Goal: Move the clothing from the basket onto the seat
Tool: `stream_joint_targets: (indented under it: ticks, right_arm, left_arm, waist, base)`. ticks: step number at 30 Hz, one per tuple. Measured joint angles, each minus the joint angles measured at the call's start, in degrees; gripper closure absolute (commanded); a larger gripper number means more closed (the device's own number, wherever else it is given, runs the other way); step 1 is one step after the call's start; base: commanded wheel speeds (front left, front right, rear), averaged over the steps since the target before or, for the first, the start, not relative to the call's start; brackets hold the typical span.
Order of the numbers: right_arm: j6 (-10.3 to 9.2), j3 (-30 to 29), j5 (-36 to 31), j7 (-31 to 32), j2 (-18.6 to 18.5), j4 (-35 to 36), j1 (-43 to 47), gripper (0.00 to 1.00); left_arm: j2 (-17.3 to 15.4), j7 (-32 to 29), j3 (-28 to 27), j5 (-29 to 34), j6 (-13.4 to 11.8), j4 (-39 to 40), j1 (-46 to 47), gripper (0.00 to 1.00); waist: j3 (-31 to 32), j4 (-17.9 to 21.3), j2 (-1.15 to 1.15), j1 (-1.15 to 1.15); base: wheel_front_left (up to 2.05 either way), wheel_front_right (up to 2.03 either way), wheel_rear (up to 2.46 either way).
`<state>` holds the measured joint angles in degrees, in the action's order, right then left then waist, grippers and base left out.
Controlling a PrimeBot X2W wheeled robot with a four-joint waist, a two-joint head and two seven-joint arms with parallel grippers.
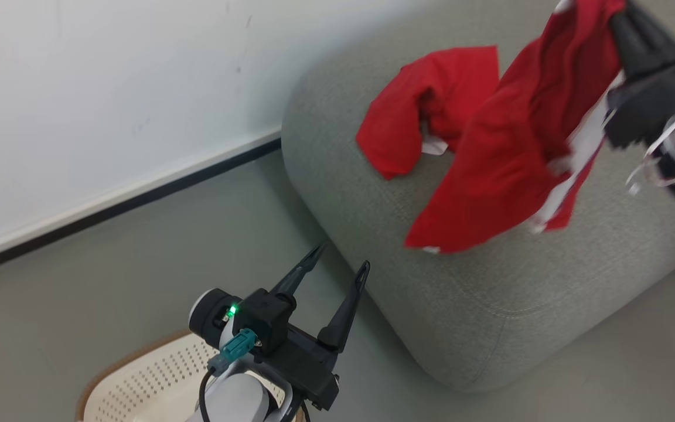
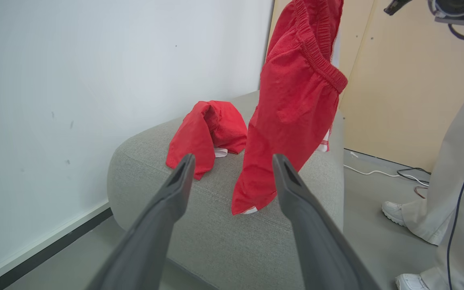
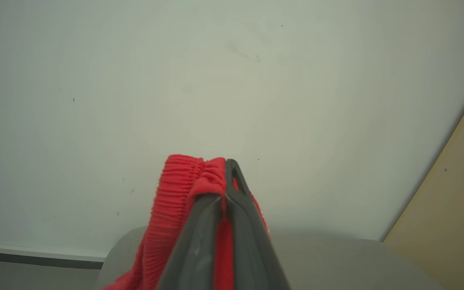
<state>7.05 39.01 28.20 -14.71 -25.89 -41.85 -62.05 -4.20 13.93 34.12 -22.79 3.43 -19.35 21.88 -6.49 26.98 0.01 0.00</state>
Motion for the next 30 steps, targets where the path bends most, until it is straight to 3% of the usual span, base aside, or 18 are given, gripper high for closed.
stream_joint_targets:
  ticks: [10, 18, 24, 30]
  right_arm:
    - [0.00, -4.25, -0.49, -0.01, -4.11, -1.11, -12.37, 1.00]
    - [-0.59, -7.14, -1.00, 0.02, -9.32, -5.82, -19.35, 1.00]
    - [-2.52, -9.18, -1.00, 0.07, -13.65, -8.60, -21.04, 1.00]
    - [-4.11, -10.44, -0.80, 0.04, -14.15, -11.98, -20.63, 1.00]
  left_arm:
    - [-2.21, 0.01, -0.19, 2.55, -0.43, 5.17, 3.48, 0.00]
    - [-3.12, -1.36, -0.08, 5.27, -0.37, 9.42, 9.57, 0.00]
    - [-3.26, -2.76, 1.69, 6.81, 0.19, 12.22, 13.08, 0.00]
    - [-3.25, -3.96, 3.20, 8.59, 0.68, 13.56, 14.74, 0.00]
  waist:
    - [-6.90, -4.38, 0.00, 0.01]
    - [-13.34, -8.24, 0.00, 0.01]
    - [-18.44, -10.84, 0.01, 0.01]
    - [-23.18, -13.20, 0.01, 0.01]
  base:
    - [0.00, 0.00, 0.00]
    - [0.00, 0.00, 0.00]
    - [0.00, 0.00, 0.00]
    - [0.00, 0.00, 0.00]
